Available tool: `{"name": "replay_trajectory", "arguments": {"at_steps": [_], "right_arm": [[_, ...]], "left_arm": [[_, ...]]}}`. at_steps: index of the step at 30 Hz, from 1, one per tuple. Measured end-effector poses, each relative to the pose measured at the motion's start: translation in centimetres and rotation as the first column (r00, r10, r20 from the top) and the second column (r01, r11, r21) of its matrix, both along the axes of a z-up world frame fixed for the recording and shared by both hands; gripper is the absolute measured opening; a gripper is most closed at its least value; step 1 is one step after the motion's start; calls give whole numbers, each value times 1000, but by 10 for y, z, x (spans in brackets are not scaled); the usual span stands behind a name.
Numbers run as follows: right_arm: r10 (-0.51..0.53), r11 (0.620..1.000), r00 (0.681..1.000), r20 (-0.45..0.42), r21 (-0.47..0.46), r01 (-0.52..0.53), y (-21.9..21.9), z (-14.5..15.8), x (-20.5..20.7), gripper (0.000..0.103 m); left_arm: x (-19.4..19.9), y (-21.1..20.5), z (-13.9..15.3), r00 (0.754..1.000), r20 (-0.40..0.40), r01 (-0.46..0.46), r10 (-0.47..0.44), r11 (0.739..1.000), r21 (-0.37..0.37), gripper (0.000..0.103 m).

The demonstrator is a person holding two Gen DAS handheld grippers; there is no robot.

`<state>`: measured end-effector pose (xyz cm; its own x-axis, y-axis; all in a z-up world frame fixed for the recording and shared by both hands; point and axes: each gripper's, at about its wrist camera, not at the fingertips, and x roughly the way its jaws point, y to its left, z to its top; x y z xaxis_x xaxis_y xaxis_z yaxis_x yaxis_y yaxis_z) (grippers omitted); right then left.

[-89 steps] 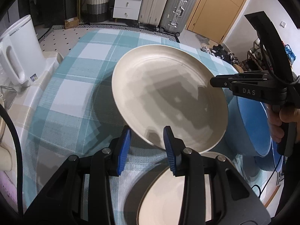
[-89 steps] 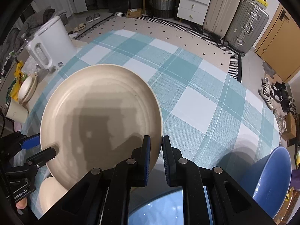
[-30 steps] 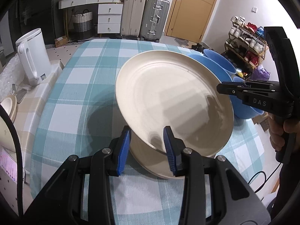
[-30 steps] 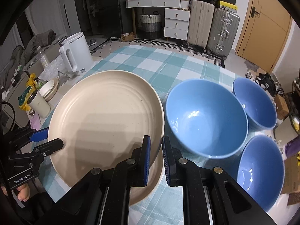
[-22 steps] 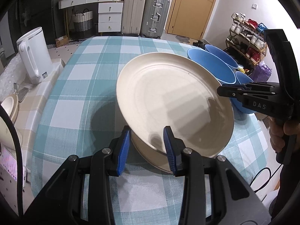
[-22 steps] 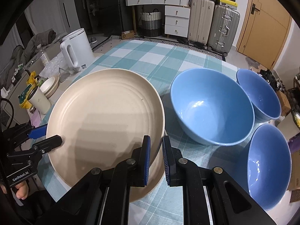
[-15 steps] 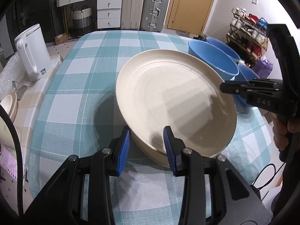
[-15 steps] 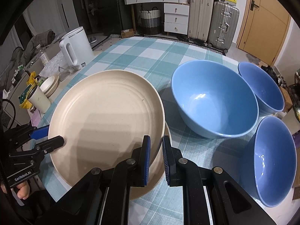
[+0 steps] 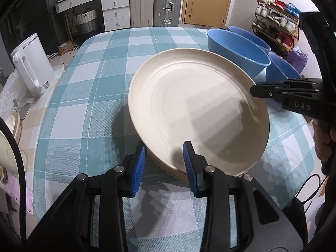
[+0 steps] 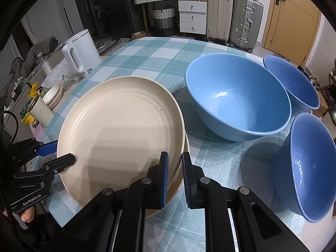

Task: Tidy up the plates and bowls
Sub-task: 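Lower the cream plate onto the cream plate stack with both tools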

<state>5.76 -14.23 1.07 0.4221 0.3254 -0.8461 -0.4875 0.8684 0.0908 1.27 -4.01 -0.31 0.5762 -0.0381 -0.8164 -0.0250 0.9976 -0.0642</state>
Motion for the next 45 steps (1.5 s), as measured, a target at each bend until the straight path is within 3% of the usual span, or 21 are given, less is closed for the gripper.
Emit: {"name": "replay_trajectory", "arguments": {"at_steps": [26,37,45], "right_arm": [[-14,999,1000,7,-50,14,4,-18,-10,16],[-14,999,1000,-3,-49,13,5,-24,-9,17],[-13,999,1000,-7,-34,13,-1,-24,-9,17]], "left_arm": [[6,-11,-22,997,-49,57,-53,994,96,33],[8,-5,-23,997,-57,65,-61,996,68,35],[10,0,-26,996,-70,60,-57,998,29,43]]}}
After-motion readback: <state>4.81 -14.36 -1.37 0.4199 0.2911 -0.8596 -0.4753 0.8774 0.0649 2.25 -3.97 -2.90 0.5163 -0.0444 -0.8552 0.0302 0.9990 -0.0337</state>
